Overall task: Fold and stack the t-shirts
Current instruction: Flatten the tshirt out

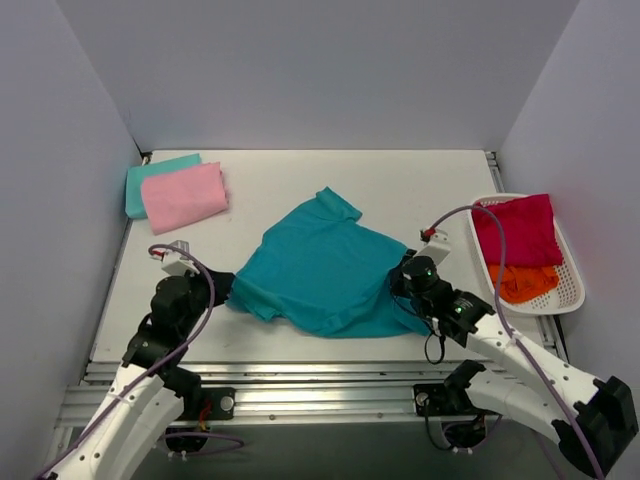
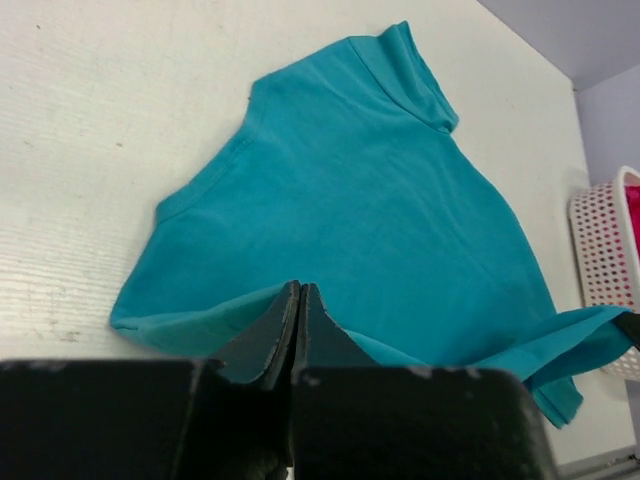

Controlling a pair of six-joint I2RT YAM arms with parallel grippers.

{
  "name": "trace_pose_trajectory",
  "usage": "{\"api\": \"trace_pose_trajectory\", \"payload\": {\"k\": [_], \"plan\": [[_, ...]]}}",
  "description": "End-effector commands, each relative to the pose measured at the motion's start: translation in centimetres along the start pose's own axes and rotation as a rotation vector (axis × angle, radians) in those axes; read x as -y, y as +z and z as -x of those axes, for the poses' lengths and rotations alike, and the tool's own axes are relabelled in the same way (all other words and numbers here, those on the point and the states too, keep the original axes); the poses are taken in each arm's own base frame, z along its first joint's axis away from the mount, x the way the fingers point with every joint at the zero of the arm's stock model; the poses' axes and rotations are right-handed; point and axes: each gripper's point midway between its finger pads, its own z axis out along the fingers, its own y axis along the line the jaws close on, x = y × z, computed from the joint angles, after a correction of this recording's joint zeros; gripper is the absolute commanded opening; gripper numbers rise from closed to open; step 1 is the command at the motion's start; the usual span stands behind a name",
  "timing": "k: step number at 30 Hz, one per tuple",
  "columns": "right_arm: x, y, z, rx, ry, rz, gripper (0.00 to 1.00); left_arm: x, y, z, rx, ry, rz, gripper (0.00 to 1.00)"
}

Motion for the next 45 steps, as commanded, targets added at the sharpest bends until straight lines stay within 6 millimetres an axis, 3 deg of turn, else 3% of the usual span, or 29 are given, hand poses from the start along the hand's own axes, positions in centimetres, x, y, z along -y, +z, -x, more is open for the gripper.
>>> {"api": "trace_pose_trajectory", "payload": {"k": [1, 2, 3, 6, 7, 8, 9, 10, 11, 12, 14, 15, 17, 19, 22, 23, 25, 26, 29, 31, 33, 34, 35, 36, 37, 38, 39, 40, 45], "plan": [[-0.2, 2.1, 5.1, 0.141, 0.005, -0.148, 0.00, 2.4, 1.7, 5.5, 0.141, 0.056, 0.012, 0.02], [-1.2, 2.6, 9.4, 0.199, -0.007, -0.165, 0.00, 2.4, 3.9, 5.4, 0.112, 0.086, 0.043, 0.02], [-0.7, 5.3, 9.3, 0.148, -0.047, -0.222, 0.00, 5.4, 4.9, 8.9, 0.201, 0.088, -0.023, 0.02], [-1.7, 11.0, 15.7, 0.171, -0.044, -0.201, 0.00, 6.1, 11.7, 10.0, 0.143, 0.158, 0.016, 0.02], [-2.0, 12.2, 17.2, 0.183, -0.054, -0.193, 0.00, 9.7, 12.9, 13.7, 0.186, 0.180, -0.063, 0.02], [-3.5, 12.8, 21.6, 0.249, -0.045, -0.178, 0.00, 10.3, 14.9, 14.7, 0.181, 0.193, -0.070, 0.02], [-1.4, 16.0, 21.7, 0.209, -0.073, -0.239, 0.00, 8.5, 19.3, 12.6, 0.080, 0.212, -0.022, 0.02], [-1.8, 17.2, 23.3, 0.217, -0.093, -0.210, 0.00, 12.7, 20.5, 17.4, 0.150, 0.247, -0.097, 0.02], [-1.8, 20.2, 22.7, 0.171, -0.126, -0.185, 0.00, 11.7, 24.4, 15.6, 0.067, 0.276, -0.100, 0.02], [-3.4, 20.3, 27.2, 0.253, -0.132, -0.147, 0.00, 12.2, 25.9, 16.1, 0.052, 0.304, -0.113, 0.02], [-3.0, 23.5, 28.3, 0.246, -0.231, -0.167, 0.00, 14.0, 28.7, 19.9, 0.097, 0.368, -0.142, 0.02], [-4.3, 22.4, 33.2, 0.333, -0.263, -0.156, 0.00, 13.8, 29.3, 20.5, 0.079, 0.391, -0.131, 0.02], [-4.5, 23.7, 35.5, 0.363, -0.297, -0.153, 0.00, 16.7, 29.4, 25.1, 0.158, 0.410, -0.197, 0.02], [-6.6, 21.1, 41.1, 0.517, -0.319, -0.117, 0.00, 17.8, 28.5, 28.0, 0.204, 0.433, -0.213, 0.02], [-8.7, 16.4, 46.7, 0.732, -0.303, -0.056, 0.00, 21.9, 24.4, 33.7, 0.334, 0.472, -0.297, 0.02], [-9.6, 13.2, 48.6, 0.811, -0.298, -0.030, 0.00, 24.1, 21.7, 36.1, 0.409, 0.495, -0.334, 0.02], [-10.0, 11.0, 49.6, 0.908, -0.285, 0.002, 0.00, 26.1, 18.8, 37.8, 0.480, 0.549, -0.376, 0.02], [-10.8, 7.0, 51.2, 0.983, -0.272, 0.028, 0.00, 27.9, 15.5, 39.3, 0.540, 0.572, -0.409, 0.02], [-11.8, 1.3, 52.0, 1.076, -0.271, 0.074, 0.00, 30.1, 9.4, 41.4, 0.639, 0.604, -0.444, 0.02], [-12.5, -2.1, 51.9, 1.127, -0.275, 0.104, 0.00, 30.2, 7.4, 41.5, 0.648, 0.612, -0.430, 0.02], [-12.8, -6.8, 50.4, 1.162, -0.270, 0.132, 0.00, 31.8, 1.0, 42.4, 0.726, 0.627, -0.456, 0.02], [-12.9, -8.8, 50.0, 1.190, -0.277, 0.142, 0.00, 30.7, 1.8, 41.0, 0.685, 0.626, -0.432, 0.02], [-13.2, -14.3, 49.8, 1.262, -0.279, 0.166, 0.00, 32.0, -4.0, 41.2, 0.756, 0.633, -0.465, 0.02], [-13.7, -14.5, 47.9, 1.239, -0.313, 0.178, 0.00, 32.4, -6.6, 41.2, 0.805, 0.645, -0.474, 0.02], [-14.0, -16.4, 47.2, 1.254, -0.324, 0.199, 0.00, 31.5, -6.1, 39.5, 0.770, 0.643, -0.461, 0.02], [-14.2, -21.4, 46.6, 1.318, -0.331, 0.242, 0.00, 32.3, -12.4, 39.6, 0.861, 0.637, -0.508, 0.02], [-14.8, -22.6, 45.2, 1.312, -0.354, 0.282, 0.00, 32.3, -14.5, 39.1, 0.873, 0.622, -0.530, 0.02], [-14.6, -27.4, 44.5, 1.377, -0.351, 0.329, 0.00, 31.9, -18.1, 38.3, 0.900, 0.613, -0.551, 0.02], [-13.8, -36.3, 41.6, 1.475, -0.334, 0.489, 0.00, 31.1, -26.2, 35.6, 0.952, 0.590, -0.664, 0.02]]}}
